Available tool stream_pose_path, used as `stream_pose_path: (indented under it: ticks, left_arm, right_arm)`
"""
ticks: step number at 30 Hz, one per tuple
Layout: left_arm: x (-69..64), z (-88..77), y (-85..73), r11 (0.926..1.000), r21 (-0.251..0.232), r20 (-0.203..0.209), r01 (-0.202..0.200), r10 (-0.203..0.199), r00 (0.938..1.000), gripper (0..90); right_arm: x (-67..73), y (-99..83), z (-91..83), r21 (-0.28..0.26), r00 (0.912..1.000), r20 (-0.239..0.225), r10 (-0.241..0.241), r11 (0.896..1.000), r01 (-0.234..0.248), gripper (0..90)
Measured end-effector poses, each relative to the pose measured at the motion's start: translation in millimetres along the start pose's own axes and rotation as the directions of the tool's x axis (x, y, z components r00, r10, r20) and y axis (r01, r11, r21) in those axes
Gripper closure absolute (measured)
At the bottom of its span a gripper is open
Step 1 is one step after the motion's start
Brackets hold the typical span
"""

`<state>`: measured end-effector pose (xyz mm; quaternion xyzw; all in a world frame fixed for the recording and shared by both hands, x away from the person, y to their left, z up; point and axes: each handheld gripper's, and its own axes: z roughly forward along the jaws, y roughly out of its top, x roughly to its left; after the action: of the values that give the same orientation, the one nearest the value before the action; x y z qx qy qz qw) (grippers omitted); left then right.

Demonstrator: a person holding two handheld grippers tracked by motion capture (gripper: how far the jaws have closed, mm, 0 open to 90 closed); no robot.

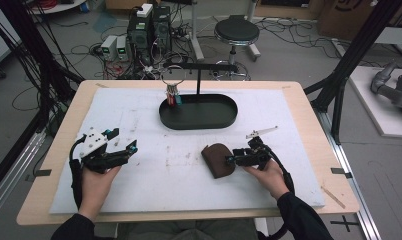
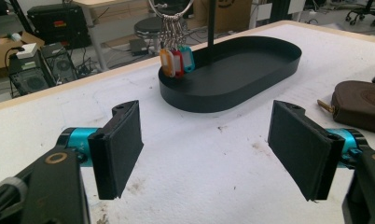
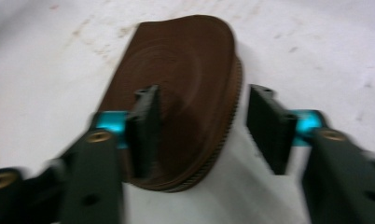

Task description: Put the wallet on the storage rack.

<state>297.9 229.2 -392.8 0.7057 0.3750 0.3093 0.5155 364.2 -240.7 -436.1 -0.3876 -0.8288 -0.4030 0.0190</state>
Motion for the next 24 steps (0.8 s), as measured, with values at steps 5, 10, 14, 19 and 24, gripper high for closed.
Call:
stream_pose_path:
  ticks: [5,10,14,19,24]
  left_arm:
    - [-3.8,4.1,1.5,0.9999,0.005,0.011,-0.009,0.009,0.9999,26.0]
    - [-6.9,8.1,1.9,0.9996,0.018,0.019,-0.02,0.02,0.9996,26.4]
    - [-6.2,9.2,0.8,0.9993,0.027,0.019,-0.024,0.024,0.9995,26.4]
    - [-3.2,8.8,0.7,0.9996,0.023,0.013,-0.014,0.014,0.9998,26.5]
    - [-4.1,10.8,1.3,0.9996,0.024,0.013,-0.012,0.011,0.9998,26.5]
  right_arm:
    - [5.1,-0.1,-2.2,0.0,0.9995,0.009,-0.029,1.0,0.029,59.6]
    - [11.2,0.4,-6.1,-0.028,0.9934,0.051,-0.103,0.994,0.104,74.3]
    - [15.6,1.3,-10.5,-0.059,0.9879,0.064,-0.141,0.988,0.145,83.0]
    - [21.6,4.4,-18.5,-0.107,0.9804,0.091,-0.175,0.977,0.184,87.0]
    - [27.0,8.2,-34.3,-0.183,0.9695,0.139,-0.202,0.957,0.225,88.3]
